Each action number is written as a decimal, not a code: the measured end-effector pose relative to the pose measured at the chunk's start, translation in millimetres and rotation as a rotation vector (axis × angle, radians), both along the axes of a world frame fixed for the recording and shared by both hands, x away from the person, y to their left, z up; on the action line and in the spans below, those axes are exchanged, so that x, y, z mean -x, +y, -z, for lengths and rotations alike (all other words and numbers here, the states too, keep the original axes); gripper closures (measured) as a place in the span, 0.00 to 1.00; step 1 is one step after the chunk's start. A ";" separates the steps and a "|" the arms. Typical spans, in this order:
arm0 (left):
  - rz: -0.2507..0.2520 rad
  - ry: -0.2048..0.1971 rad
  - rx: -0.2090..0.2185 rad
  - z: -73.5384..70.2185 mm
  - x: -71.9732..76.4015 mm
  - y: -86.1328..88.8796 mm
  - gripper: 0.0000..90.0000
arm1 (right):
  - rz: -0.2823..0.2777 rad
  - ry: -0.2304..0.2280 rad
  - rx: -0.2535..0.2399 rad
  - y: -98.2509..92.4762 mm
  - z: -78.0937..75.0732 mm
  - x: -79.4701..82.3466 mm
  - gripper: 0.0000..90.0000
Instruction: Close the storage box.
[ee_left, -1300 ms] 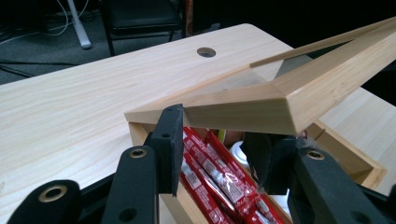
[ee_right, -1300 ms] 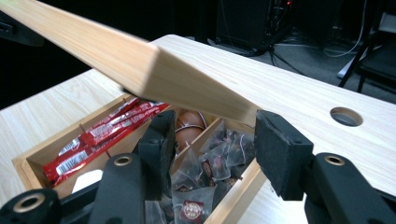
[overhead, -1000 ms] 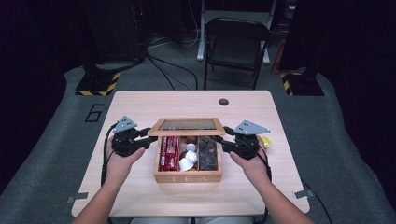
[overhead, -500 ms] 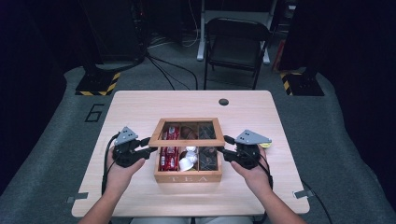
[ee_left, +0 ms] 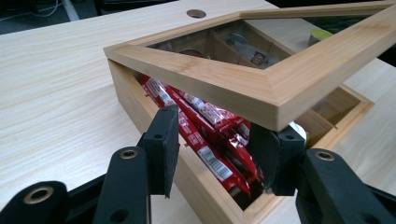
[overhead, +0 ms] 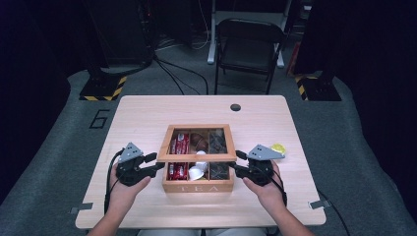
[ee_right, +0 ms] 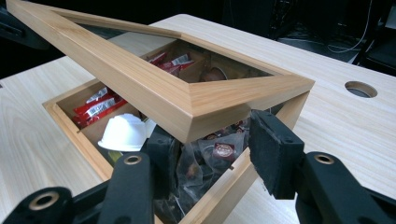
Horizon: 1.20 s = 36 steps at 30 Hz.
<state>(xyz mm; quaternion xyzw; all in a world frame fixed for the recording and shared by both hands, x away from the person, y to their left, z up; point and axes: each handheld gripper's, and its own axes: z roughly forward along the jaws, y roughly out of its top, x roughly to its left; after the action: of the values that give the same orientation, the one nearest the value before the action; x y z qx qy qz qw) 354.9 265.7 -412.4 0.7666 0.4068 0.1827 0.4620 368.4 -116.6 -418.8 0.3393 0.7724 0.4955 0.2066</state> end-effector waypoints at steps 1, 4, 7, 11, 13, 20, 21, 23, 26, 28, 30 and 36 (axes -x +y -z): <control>0.002 -0.002 -0.003 0.4 1.2 0.0 0.59 | -0.003 -0.002 0.002 0.1 0.6 0.4 0.60; 0.015 -0.008 -0.012 2.5 4.7 -1.0 0.61 | -0.003 0.003 0.009 0.3 3.1 2.1 0.60; 0.024 -0.011 -0.019 6.3 6.5 -2.2 0.62 | -0.006 0.011 0.011 0.1 6.7 3.7 0.60; 0.029 -0.008 -0.016 12.9 8.1 -2.7 0.62 | -0.011 0.021 0.013 -0.4 12.2 5.2 0.59; 0.029 -0.007 -0.013 16.3 8.8 -2.5 0.61 | -0.012 0.025 0.015 0.0 14.7 6.4 0.58; 0.032 0.011 -0.013 26.7 11.5 -3.0 0.61 | -0.023 0.044 0.024 1.1 22.5 10.1 0.55; 0.038 0.016 -0.014 28.4 12.1 -2.9 0.61 | -0.026 0.049 0.022 1.2 23.7 10.9 0.54; 0.044 0.020 -0.015 31.8 12.7 -3.3 0.61 | -0.029 0.054 0.024 1.8 26.0 12.1 0.53; 0.054 0.026 -0.024 35.2 12.6 -4.0 0.61 | -0.031 0.057 0.046 3.5 29.6 14.3 0.52; 0.061 0.030 -0.031 36.2 12.6 -3.8 0.61 | -0.031 0.062 0.045 4.2 31.2 15.0 0.52; 0.058 0.033 -0.027 37.8 13.1 -4.2 0.61 | -0.032 0.069 0.043 4.4 32.8 15.5 0.52; 0.070 0.046 -0.033 42.6 13.0 -4.3 0.61 | -0.039 0.074 0.053 4.9 38.0 15.0 0.52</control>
<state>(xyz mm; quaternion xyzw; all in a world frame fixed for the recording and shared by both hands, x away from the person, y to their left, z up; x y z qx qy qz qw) 341.8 261.5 -455.0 0.7919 0.3871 0.1553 0.4460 353.3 -111.8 -456.8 0.3366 0.7988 0.4661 0.1772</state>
